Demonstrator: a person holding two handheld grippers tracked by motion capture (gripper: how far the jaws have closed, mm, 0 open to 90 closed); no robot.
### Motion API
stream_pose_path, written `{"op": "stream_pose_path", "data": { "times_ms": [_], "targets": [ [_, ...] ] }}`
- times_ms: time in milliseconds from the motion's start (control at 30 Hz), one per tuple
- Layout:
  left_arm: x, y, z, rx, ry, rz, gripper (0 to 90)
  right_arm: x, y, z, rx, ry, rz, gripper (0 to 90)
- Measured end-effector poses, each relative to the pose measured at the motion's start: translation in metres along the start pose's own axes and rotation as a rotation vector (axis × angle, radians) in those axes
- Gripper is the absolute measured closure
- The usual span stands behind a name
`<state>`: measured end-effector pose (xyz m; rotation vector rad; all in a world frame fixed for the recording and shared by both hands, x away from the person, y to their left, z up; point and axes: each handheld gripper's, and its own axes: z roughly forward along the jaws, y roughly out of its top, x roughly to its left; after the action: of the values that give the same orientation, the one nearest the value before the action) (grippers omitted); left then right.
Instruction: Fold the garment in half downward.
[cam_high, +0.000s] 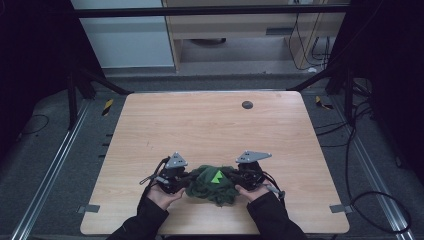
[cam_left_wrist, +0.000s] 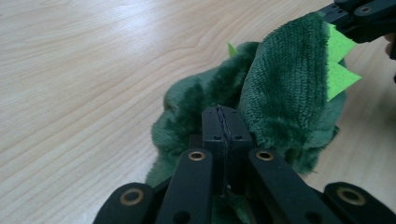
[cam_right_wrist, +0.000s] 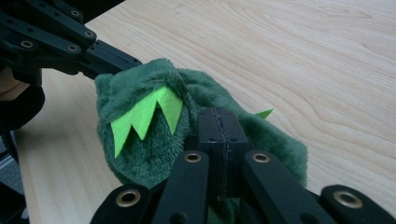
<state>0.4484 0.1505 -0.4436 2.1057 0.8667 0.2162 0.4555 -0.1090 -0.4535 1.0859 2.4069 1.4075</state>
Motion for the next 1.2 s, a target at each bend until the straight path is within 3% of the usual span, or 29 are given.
{"op": "stream_pose_path", "data": {
  "times_ms": [333, 733, 1067, 1200],
  "targets": [
    [-0.01, -0.01, -0.006, 0.015, -0.034, 0.009, 89.8, 0.007, -0.008, -0.009, 0.008, 0.029, -0.01, 90.0],
    [-0.019, -0.023, -0.007, 0.041, -0.045, 0.012, 89.8, 0.014, -0.017, -0.008, 0.035, 0.043, -0.017, 90.0],
    [-0.023, -0.031, -0.005, 0.068, -0.039, 0.005, 89.8, 0.018, -0.028, -0.014, 0.051, 0.051, -0.009, 89.9],
    [-0.023, -0.034, -0.002, 0.081, -0.018, 0.003, 89.8, 0.019, -0.034, -0.016, 0.058, 0.049, -0.004, 89.8]
  ]
}}
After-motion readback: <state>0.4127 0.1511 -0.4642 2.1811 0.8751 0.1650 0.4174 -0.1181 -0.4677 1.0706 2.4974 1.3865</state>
